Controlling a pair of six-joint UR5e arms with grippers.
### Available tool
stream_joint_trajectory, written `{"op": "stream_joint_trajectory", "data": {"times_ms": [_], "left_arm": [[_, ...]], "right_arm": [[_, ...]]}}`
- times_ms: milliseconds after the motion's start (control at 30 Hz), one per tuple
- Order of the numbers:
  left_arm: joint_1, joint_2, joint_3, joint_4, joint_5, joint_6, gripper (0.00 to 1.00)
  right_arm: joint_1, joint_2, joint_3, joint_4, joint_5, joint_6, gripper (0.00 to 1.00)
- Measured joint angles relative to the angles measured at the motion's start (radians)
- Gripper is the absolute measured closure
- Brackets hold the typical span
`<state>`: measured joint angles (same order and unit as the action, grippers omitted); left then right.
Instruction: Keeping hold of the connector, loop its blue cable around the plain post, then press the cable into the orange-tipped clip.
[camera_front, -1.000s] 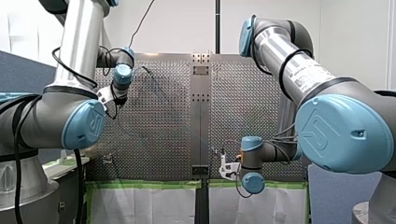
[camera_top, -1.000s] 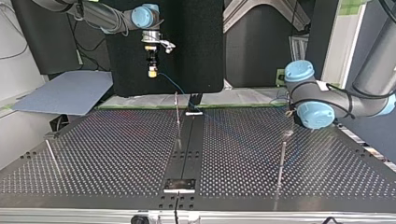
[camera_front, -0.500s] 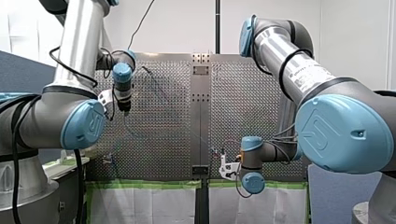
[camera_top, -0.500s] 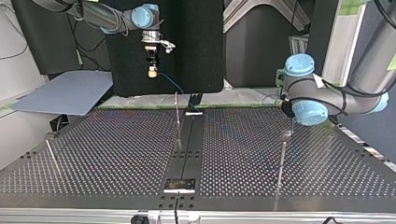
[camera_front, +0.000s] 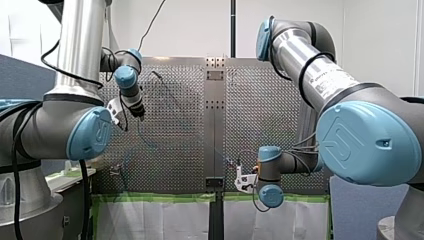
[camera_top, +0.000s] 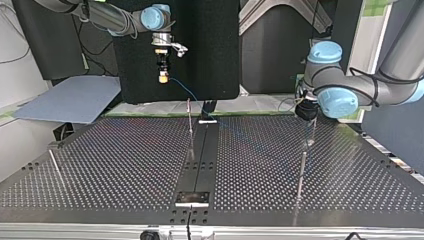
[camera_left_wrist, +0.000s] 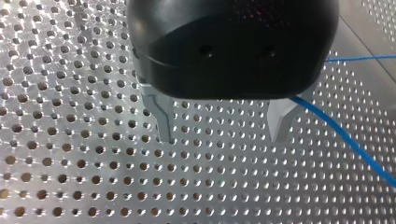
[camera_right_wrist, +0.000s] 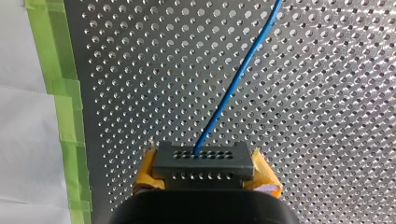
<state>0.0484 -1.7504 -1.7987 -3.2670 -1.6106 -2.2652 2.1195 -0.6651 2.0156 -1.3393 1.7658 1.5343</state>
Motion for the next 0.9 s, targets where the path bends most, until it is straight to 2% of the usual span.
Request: {"op": "stream_joint_trajectory", "data": {"times_ms": [200,400,533,700,900], "left_arm": [[0.006,0.007,-0.025,0.054,0.061,-0.054,0.0],[0.02,0.042,-0.051,0.096,0.075,-0.094,0.0],[0.025,0.067,-0.063,0.128,0.101,-0.13,0.0],[0.026,0.091,-0.066,0.139,0.136,-0.151,0.0],[0.028,0.139,-0.066,0.135,0.146,-0.171,0.0]], "right_arm": [[0.001,0.0,0.0,0.0,0.0,0.0,1.0],[0.0,0.0,0.0,0.001,0.0,0.0,1.0],[0.0,0.0,0.0,0.001,0.0,0.0,1.0],[0.0,0.0,0.0,0.001,0.0,0.0,1.0],[0.0,0.0,0.0,0.001,0.0,0.0,1.0]]}}
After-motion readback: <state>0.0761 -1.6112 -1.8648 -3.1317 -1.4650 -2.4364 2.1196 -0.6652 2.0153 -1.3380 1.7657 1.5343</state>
